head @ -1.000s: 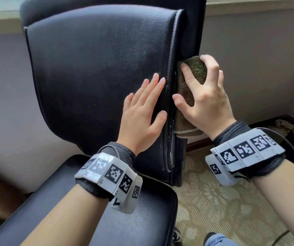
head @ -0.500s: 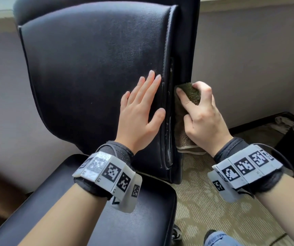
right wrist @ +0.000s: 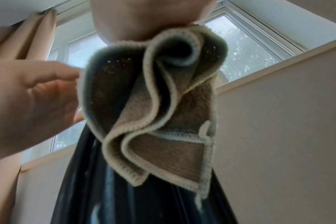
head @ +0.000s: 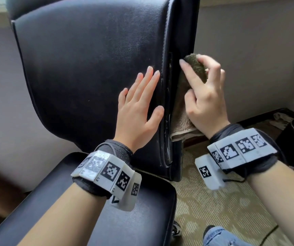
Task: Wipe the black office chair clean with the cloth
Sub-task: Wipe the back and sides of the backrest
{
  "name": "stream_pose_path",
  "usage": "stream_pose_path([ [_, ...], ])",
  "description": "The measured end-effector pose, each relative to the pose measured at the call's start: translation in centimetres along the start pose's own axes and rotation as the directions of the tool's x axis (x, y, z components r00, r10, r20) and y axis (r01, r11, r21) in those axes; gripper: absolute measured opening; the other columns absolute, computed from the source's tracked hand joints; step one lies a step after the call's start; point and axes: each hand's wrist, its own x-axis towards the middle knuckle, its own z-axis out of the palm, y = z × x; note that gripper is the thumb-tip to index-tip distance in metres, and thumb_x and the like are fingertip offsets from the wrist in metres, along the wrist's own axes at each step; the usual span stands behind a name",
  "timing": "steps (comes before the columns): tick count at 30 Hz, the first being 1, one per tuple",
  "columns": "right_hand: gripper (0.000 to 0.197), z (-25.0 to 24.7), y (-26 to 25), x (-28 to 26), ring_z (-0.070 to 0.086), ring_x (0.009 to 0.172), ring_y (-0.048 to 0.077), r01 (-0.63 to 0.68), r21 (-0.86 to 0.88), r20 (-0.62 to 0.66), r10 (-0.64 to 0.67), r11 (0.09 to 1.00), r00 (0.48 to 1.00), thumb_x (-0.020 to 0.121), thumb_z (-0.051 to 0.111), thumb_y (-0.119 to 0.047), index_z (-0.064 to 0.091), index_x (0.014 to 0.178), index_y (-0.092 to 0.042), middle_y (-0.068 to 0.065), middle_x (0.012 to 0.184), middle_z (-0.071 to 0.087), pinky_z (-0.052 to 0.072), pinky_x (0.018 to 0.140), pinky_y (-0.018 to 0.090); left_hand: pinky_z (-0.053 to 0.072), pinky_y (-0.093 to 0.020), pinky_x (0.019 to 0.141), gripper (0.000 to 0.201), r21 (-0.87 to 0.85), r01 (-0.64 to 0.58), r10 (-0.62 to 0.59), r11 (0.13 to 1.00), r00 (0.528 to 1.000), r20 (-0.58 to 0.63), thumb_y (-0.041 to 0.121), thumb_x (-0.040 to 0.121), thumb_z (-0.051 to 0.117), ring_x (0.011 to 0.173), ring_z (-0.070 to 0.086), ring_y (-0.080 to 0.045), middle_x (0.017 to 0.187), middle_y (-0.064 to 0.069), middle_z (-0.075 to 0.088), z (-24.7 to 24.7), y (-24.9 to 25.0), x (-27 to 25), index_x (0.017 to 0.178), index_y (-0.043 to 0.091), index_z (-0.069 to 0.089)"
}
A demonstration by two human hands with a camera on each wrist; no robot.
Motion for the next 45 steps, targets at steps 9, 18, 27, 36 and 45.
stream_pose_path([
  [9,0.057,1.9,0.3,-3.0,0.035,0.112,0.013,-0.162,0.160,-0.011,0.166,0.974,0.986,0.088,0.052,-0.016,0.035,0.140,-0.002,0.016,0.143,0.040,0.020,0.104,0.006,0.006,-0.038,0.113,0.064,0.003,0.007,-0.007,1.000,1.000,-0.008,0.034,0.085,0.039,0.137,0.004,0.002,0.153,0.009,0.016,-0.1,0.1,0.0,0.147,0.024,0.023],
  [18,0.042,0.7,-0.8,-2.0,0.058,0.108,0.019,-0.128,0.286,-0.195,0.188,0.950,0.963,0.081,0.059,0.003,0.054,0.122,0.002,0.012,0.122,0.056,0.035,0.102,0.015,0.013,-0.051,0.113,0.064,0.013,0.005,-0.005,1.000,1.000,-0.019,0.033,0.086,0.040,0.142,0.010,-0.011,0.155,0.000,0.020,0.0,0.3,-0.1,0.147,0.020,0.025],
  [27,0.045,1.5,0.2,-2.5,0.034,0.109,0.023,-0.026,-0.008,-0.077,0.025,1.000,0.997,0.083,0.062,-0.024,0.058,0.126,-0.014,0.012,0.137,0.047,0.038,0.099,0.035,0.017,-0.057,0.110,0.064,0.027,0.005,-0.004,1.000,1.000,-0.020,0.033,0.086,0.041,0.143,0.013,-0.019,0.155,-0.005,0.022,0.2,0.4,0.0,0.147,0.016,0.026],
  [36,0.047,1.7,0.5,-6.2,0.044,0.115,0.041,-0.031,0.093,0.099,0.022,0.995,0.995,0.085,0.042,-0.001,0.052,0.130,-0.005,0.018,0.139,0.037,0.017,0.108,0.014,0.014,-0.055,0.112,0.069,0.009,0.050,-0.050,0.999,0.999,0.005,0.026,0.079,0.038,0.144,0.011,-0.018,0.156,-0.001,0.019,0.0,0.8,0.2,0.147,0.019,0.025],
  [45,0.047,1.3,1.5,-10.4,0.035,0.115,0.028,-0.101,0.148,0.303,0.052,0.984,0.952,0.085,0.039,-0.004,0.052,0.131,-0.008,0.006,0.141,0.028,0.027,0.107,0.024,0.012,-0.053,0.114,0.071,0.009,0.058,-0.058,0.998,0.998,0.011,0.025,0.078,0.039,0.144,0.011,-0.020,0.155,-0.002,0.019,0.0,0.9,0.1,0.147,0.019,0.023],
])
